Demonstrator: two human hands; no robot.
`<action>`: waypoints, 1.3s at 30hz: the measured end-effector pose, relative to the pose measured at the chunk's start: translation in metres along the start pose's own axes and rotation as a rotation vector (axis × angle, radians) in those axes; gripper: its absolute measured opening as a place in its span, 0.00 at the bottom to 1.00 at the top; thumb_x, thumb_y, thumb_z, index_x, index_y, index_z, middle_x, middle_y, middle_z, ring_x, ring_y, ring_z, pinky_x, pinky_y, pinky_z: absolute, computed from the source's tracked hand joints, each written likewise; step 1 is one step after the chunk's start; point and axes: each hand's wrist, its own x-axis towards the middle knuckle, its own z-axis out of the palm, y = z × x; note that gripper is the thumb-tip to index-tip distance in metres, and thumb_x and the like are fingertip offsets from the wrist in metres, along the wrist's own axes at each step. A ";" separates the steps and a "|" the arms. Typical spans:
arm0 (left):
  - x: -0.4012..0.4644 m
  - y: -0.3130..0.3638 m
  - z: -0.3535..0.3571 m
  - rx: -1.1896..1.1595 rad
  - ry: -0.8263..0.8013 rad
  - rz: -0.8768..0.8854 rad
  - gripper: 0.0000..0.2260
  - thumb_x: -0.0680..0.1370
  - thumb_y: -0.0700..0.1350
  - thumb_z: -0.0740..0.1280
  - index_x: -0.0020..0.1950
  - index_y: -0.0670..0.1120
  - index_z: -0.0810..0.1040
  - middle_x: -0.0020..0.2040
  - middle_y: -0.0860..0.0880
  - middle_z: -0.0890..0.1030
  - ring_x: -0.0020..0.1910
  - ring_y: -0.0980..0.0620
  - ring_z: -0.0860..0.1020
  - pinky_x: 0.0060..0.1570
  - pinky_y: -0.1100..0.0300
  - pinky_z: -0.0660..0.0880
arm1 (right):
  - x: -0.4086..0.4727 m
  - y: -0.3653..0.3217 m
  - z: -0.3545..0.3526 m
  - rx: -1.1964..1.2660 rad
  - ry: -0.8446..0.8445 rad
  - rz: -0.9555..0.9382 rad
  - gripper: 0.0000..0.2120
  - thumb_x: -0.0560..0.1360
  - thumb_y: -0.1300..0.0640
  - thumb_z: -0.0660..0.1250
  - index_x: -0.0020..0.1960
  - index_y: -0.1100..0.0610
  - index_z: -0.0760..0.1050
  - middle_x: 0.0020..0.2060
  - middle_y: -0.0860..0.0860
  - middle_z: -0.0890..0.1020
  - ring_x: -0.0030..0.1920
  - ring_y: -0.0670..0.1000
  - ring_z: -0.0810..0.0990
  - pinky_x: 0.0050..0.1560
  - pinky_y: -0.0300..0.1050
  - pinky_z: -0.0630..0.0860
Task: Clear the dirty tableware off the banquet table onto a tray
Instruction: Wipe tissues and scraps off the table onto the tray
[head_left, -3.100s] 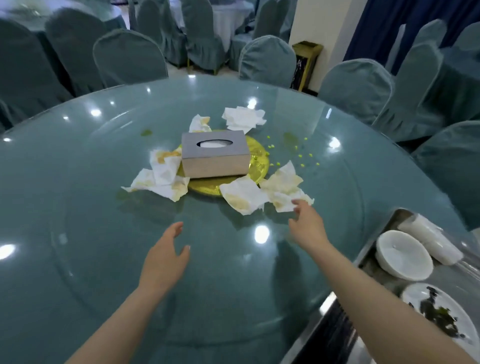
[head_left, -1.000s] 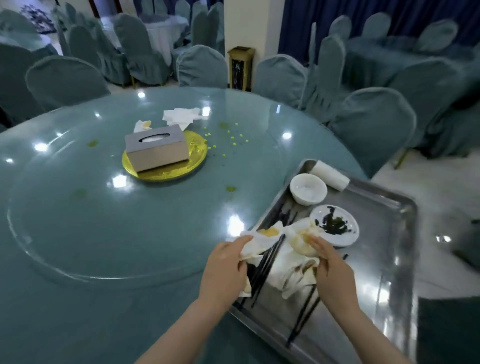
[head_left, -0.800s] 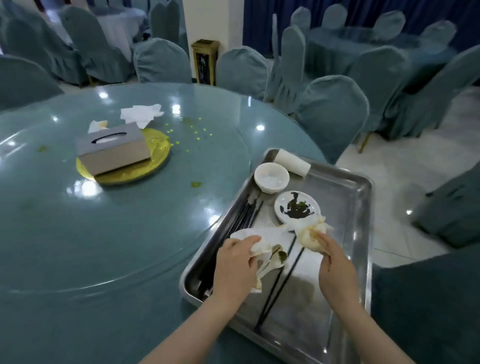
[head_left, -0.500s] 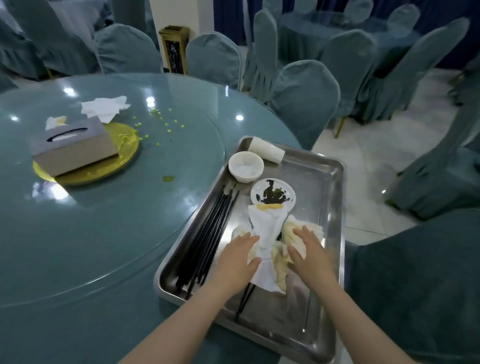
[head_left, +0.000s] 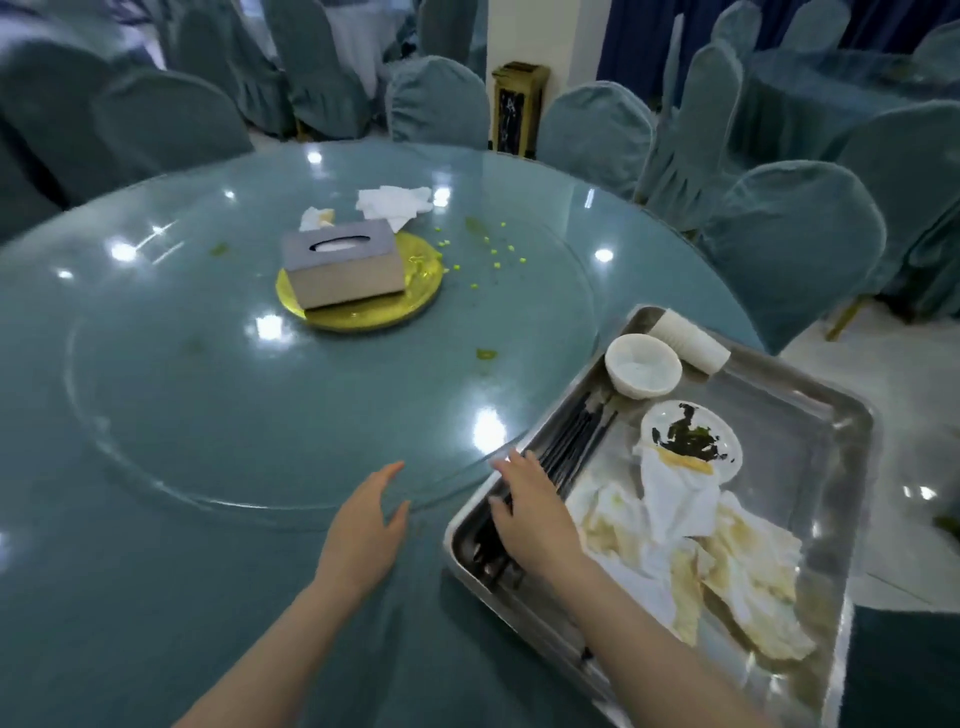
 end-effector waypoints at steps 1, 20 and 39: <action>-0.002 -0.011 -0.011 -0.024 0.038 -0.052 0.22 0.77 0.41 0.66 0.71 0.46 0.67 0.67 0.48 0.75 0.67 0.49 0.72 0.64 0.59 0.64 | 0.009 -0.012 0.012 -0.032 -0.058 -0.041 0.23 0.81 0.55 0.57 0.75 0.52 0.60 0.78 0.50 0.54 0.78 0.51 0.47 0.74 0.42 0.46; 0.025 -0.129 -0.091 0.337 -0.011 -0.363 0.29 0.80 0.45 0.61 0.78 0.49 0.52 0.79 0.47 0.52 0.77 0.44 0.50 0.72 0.42 0.53 | 0.091 -0.056 0.081 -0.608 -0.562 -0.463 0.29 0.81 0.43 0.49 0.78 0.44 0.41 0.77 0.40 0.40 0.77 0.44 0.40 0.74 0.60 0.40; 0.047 -0.118 -0.085 0.275 -0.057 -0.130 0.22 0.80 0.51 0.60 0.74 0.54 0.63 0.72 0.55 0.69 0.72 0.55 0.65 0.74 0.46 0.47 | 0.093 -0.054 0.067 -0.611 -0.479 -0.268 0.27 0.80 0.41 0.52 0.77 0.43 0.51 0.78 0.49 0.39 0.77 0.54 0.37 0.72 0.65 0.42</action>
